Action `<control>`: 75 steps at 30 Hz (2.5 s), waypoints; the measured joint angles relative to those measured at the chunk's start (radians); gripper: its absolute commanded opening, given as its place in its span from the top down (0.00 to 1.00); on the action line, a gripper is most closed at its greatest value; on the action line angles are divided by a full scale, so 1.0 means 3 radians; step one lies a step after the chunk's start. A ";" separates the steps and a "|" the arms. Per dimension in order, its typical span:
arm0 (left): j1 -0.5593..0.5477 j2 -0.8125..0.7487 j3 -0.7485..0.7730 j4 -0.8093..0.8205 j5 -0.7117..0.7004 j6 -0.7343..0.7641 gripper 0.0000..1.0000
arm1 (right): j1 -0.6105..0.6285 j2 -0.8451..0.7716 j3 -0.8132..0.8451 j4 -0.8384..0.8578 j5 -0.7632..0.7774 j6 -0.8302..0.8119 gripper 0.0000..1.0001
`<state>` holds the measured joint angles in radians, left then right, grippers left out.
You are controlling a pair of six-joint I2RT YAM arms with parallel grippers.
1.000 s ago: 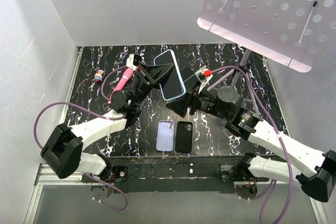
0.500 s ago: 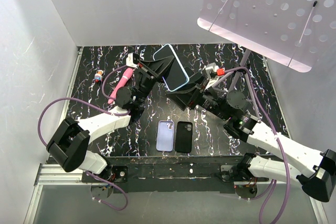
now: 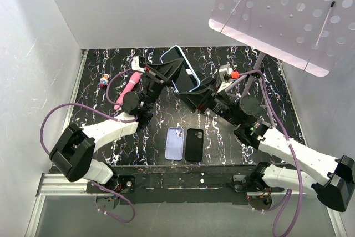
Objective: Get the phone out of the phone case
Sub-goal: Remove the phone case from the phone.
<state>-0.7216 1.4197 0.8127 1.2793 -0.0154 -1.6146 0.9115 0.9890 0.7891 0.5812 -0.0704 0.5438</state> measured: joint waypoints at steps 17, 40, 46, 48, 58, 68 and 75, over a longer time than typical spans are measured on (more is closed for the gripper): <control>0.0028 0.0000 0.0000 -0.0027 -0.0056 -0.0156 1.00 | 0.0034 0.0109 0.0165 -0.0148 -0.0074 -0.0305 0.99; 0.0108 -0.0201 -0.0248 -0.0421 0.0254 -0.0827 1.00 | -0.0014 0.0126 0.0469 -0.0993 -0.0525 -0.1347 0.99; 0.0056 0.0131 -0.0217 -0.0487 0.0270 -0.0824 1.00 | -0.0470 0.0071 -0.0197 -0.0261 -0.0930 -0.0067 0.99; 0.0057 0.0183 -0.0214 -0.0556 0.0299 -0.0825 1.00 | -0.0540 0.0097 -0.0314 -0.0111 -0.0971 0.0198 0.99; 0.0070 0.0217 0.0085 -0.0718 0.0437 -0.0821 1.00 | -0.0905 0.0425 -0.0454 0.0868 -0.1595 0.0655 0.99; 0.0186 0.0211 0.0402 -0.0754 0.0823 -0.0821 1.00 | -0.1031 0.0624 0.0141 0.0512 -0.2232 -0.0210 0.99; 0.0221 0.0184 0.0370 -0.0931 0.0944 -0.0821 1.00 | -0.1024 0.0544 0.0266 -0.0161 -0.2235 -0.0815 0.99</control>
<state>-0.6552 1.4750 0.9237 1.0000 0.2676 -1.8610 0.6044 1.1522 0.8688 0.5327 -0.7410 0.2993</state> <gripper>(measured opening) 0.170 0.259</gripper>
